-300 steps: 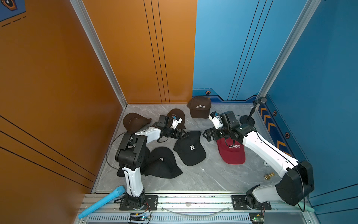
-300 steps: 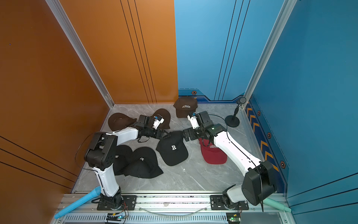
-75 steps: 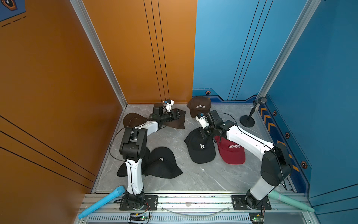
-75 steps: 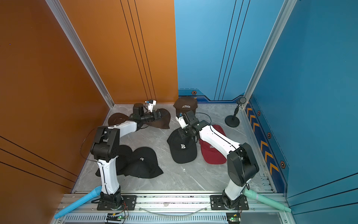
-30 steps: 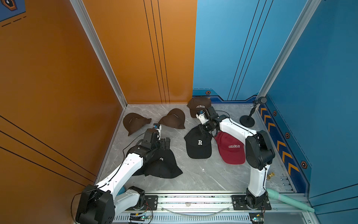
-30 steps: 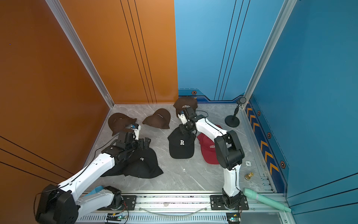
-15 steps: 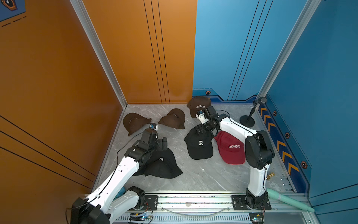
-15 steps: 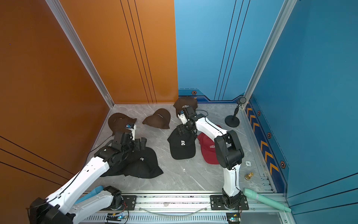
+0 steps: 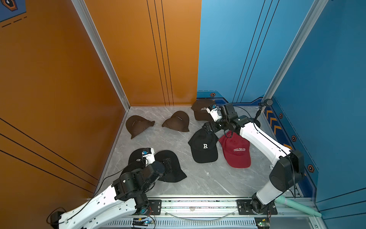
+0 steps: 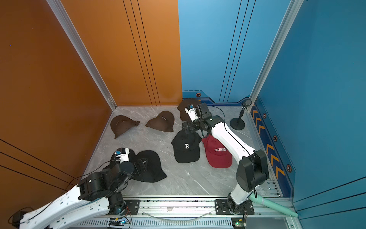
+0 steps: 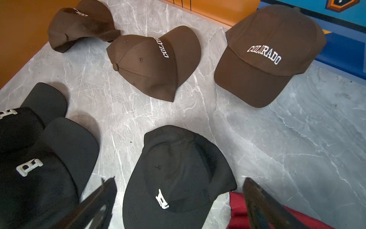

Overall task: Stack the baseball caps by color
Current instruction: Place the baseball cap at the center of the board, then pick up the baseball cap from the center of the board.

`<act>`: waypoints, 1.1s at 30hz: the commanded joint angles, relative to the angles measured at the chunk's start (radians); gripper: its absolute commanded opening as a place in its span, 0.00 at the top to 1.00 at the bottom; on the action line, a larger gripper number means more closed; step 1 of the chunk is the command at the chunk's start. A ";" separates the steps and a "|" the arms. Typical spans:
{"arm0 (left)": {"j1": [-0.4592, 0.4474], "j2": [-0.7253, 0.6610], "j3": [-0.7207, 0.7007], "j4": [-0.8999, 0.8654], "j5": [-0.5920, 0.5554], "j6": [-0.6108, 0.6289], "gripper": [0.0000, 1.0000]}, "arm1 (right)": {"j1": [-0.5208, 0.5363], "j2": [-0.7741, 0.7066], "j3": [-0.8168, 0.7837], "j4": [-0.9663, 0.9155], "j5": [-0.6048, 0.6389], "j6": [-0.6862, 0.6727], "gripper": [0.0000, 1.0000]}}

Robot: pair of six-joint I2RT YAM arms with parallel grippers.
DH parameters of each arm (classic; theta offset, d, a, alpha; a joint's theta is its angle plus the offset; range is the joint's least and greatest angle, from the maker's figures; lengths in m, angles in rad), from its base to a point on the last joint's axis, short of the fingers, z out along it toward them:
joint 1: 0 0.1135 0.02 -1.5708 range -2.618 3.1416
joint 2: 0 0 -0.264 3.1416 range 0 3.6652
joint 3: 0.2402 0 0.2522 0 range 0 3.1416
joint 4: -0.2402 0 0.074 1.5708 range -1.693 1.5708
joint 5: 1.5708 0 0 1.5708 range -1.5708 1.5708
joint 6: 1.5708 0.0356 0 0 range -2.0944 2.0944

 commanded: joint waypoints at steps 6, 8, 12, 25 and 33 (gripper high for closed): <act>-0.195 0.162 0.090 -0.269 -0.068 -0.637 0.02 | -0.023 -0.047 -0.129 0.074 -0.038 0.031 0.00; -0.199 0.132 0.045 -0.272 -0.004 -0.737 0.02 | -0.032 -0.053 -0.151 0.094 -0.048 0.038 0.00; -0.227 0.112 -0.022 -0.272 0.089 -0.887 0.02 | -0.045 -0.045 -0.163 0.104 -0.064 0.040 0.00; -0.236 0.178 -0.058 -0.253 -0.115 -0.921 0.02 | -0.046 -0.026 -0.142 0.098 -0.091 0.036 0.00; -0.210 0.214 -0.113 -0.029 -0.181 -0.812 0.05 | -0.027 -0.006 -0.125 0.095 -0.093 0.037 0.00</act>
